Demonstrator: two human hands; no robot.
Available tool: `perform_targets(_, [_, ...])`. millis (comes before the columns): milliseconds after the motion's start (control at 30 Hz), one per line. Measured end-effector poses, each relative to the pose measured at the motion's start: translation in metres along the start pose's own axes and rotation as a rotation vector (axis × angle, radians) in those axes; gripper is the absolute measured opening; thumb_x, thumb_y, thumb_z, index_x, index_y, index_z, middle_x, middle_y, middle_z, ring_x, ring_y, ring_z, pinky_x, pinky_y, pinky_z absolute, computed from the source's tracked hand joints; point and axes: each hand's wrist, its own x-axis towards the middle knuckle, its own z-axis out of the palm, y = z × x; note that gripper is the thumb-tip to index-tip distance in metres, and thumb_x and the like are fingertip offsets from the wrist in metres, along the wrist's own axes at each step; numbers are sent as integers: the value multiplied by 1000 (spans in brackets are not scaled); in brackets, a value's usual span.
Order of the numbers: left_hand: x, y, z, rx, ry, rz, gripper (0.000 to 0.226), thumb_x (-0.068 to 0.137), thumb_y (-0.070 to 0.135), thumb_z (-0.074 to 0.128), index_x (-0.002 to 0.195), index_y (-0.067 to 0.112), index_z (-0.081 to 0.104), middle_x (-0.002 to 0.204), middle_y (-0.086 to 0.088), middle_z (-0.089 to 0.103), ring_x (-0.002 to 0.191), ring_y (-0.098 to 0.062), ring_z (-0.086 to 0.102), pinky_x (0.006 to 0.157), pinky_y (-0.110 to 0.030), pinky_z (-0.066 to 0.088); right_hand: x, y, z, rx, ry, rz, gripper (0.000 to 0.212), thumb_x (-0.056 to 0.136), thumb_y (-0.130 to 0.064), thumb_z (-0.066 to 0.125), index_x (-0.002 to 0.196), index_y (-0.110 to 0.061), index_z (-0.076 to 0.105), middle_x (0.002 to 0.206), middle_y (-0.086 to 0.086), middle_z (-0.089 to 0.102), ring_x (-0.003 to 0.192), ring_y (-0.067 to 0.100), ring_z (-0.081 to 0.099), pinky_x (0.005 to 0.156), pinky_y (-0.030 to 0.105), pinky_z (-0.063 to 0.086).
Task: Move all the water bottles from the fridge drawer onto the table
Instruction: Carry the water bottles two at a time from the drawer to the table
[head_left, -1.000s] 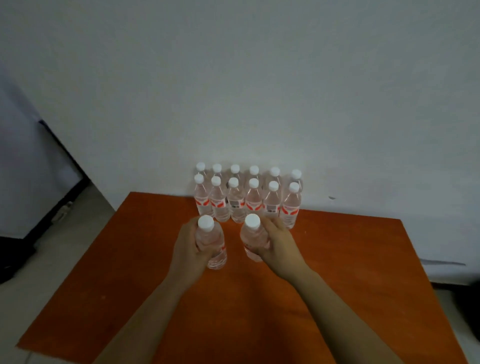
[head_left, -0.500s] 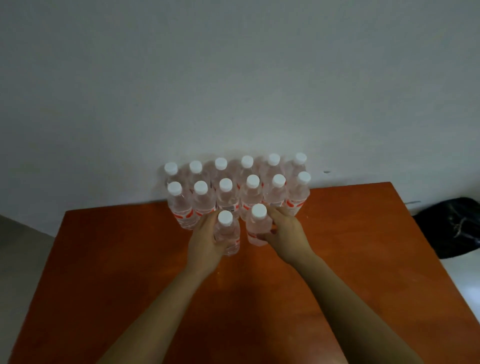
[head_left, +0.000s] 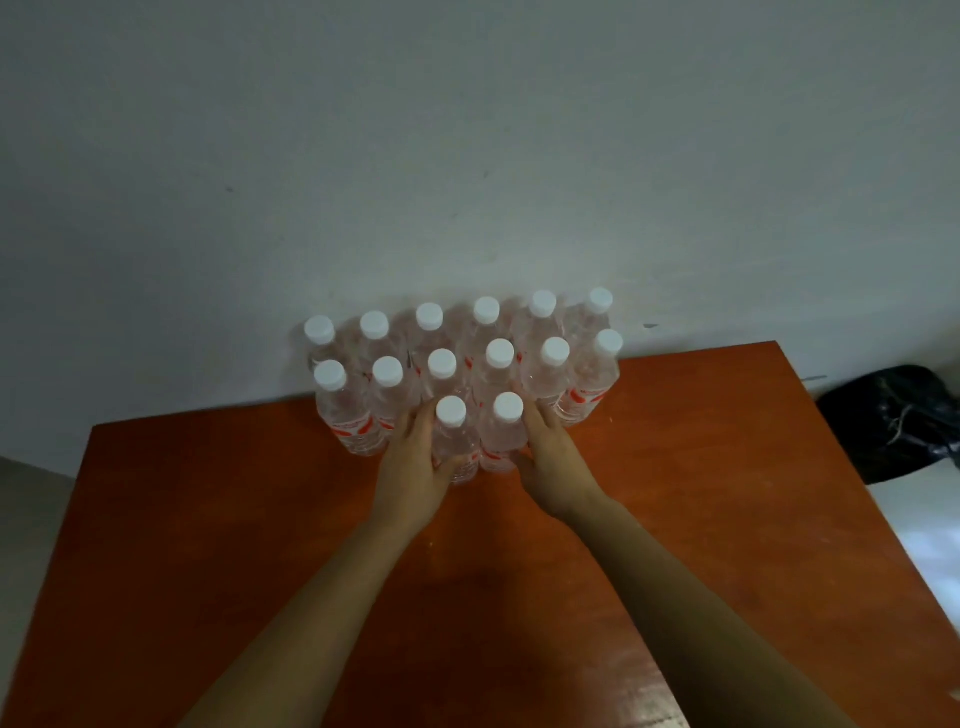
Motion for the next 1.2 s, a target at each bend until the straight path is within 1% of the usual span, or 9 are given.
perform_targets(133, [-11,5,-3,-38,-21,-13,76,87,22,74,151,25,34,151,1,42,139,-20,42,107,-48,46,-7,-3,4,12,18,1,98,90,1,63,158,-35,2,165,3,18,134,29,46,90,26,43])
perform_targets(267, [-23,16,-14,-34,-23,48,71,93,34,67,152,28,28,155,6,39,141,-17,40,108,-50,45,-18,-11,-9,-33,118,-59,82,94,-7,60,159,-24,12,160,7,28,117,28,60,77,30,58])
perform_targets(367, [-26,27,-24,88,47,114,63,99,53,47,153,30,25,159,5,32,145,-19,34,110,-54,41,-31,-20,-29,-72,295,-142,65,101,-18,54,157,-19,21,160,6,27,117,23,59,71,25,56])
perform_targets(400, [-26,32,-26,144,76,136,62,101,58,37,154,30,23,161,4,27,148,-21,28,112,-55,37,-36,-22,-37,-108,376,-156,61,104,-23,50,158,-19,22,162,6,25,123,20,56,75,23,54])
perform_targets(467, [-25,46,-27,254,137,174,63,101,60,23,156,29,20,164,-1,19,152,-24,16,117,-55,29,-49,-20,-54,-208,524,-150,57,107,-34,43,158,-19,23,165,7,19,143,16,35,99,27,46])
perform_targets(567, [-23,78,-21,362,188,248,66,101,60,15,156,24,21,165,-11,15,152,-30,10,120,-56,19,-77,-6,-81,-366,648,-55,58,105,-43,39,157,-21,28,166,11,12,154,24,9,121,47,22])
perform_targets(667, [-23,123,-3,393,188,331,66,101,60,16,158,27,12,167,-10,3,153,-28,-3,122,-54,8,-115,12,-114,-489,732,48,61,104,-52,36,156,-21,31,166,13,11,155,28,3,123,54,12])
perform_targets(867, [-74,247,51,376,143,533,69,100,64,15,159,29,7,167,-7,-7,153,-24,-11,122,-55,4,-225,47,-196,-586,896,222,71,101,-61,34,159,-22,23,167,15,6,154,31,1,122,57,8])
perform_targets(1200, [-281,469,216,358,16,971,74,95,71,7,157,34,-9,164,-9,-22,151,-28,-20,120,-60,1,-540,144,-318,-677,1193,507,79,97,-67,31,160,-24,15,167,14,-2,154,31,-5,123,55,4])
